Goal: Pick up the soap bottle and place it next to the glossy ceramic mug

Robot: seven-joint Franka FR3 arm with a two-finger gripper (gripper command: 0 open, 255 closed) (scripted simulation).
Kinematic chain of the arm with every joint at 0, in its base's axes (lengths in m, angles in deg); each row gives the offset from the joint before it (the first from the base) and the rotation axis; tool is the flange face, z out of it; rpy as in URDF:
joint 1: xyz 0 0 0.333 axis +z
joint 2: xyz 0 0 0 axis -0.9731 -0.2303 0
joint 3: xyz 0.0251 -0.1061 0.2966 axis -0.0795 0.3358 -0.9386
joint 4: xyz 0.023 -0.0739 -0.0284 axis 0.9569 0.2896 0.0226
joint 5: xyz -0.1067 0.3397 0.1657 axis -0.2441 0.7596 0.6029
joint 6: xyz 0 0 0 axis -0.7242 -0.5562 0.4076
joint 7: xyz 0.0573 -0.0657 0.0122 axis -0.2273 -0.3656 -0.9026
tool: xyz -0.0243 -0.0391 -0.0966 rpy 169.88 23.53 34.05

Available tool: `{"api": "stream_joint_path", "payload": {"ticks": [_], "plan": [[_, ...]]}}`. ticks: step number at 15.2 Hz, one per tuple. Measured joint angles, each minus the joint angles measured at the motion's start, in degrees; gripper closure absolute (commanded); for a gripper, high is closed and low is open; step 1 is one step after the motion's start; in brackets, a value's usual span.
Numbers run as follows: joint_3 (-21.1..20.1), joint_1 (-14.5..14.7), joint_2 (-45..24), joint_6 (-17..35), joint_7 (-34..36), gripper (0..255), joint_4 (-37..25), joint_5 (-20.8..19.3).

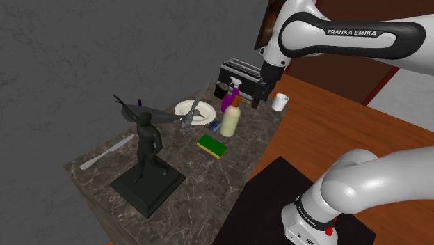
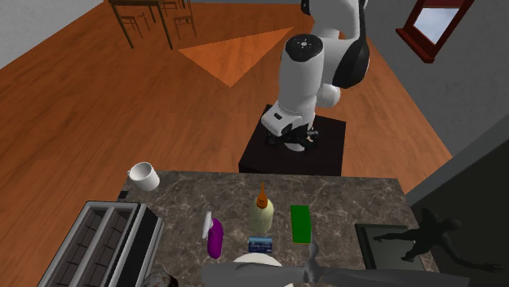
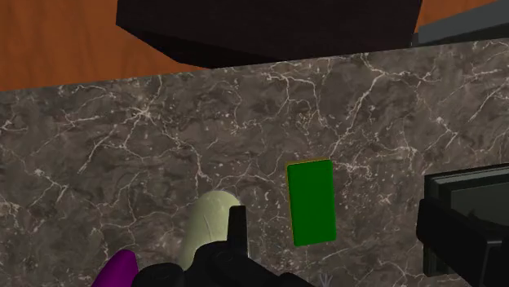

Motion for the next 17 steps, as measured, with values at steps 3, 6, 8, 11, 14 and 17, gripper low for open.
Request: {"api": "stream_joint_path", "payload": {"ticks": [3, 6, 8, 11, 14, 17], "plan": [[1.0, -0.3, -6.0, 4.6, -2.0, 0, -2.4, -0.7], [1.7, -0.5, -12.0, 8.7, -3.8, 0, -5.3, -1.0], [2.2, -0.7, -15.5, 11.1, -5.0, 0, -7.0, -1.2], [3.1, -1.0, -21.4, 14.0, -7.1, 0, -10.9, -1.2], [3.1, -0.9, -23.0, 16.1, -7.3, 0, -10.5, -1.2], [3.0, -0.9, -23.8, 18.5, -7.3, 0, -9.0, -1.1]]}}
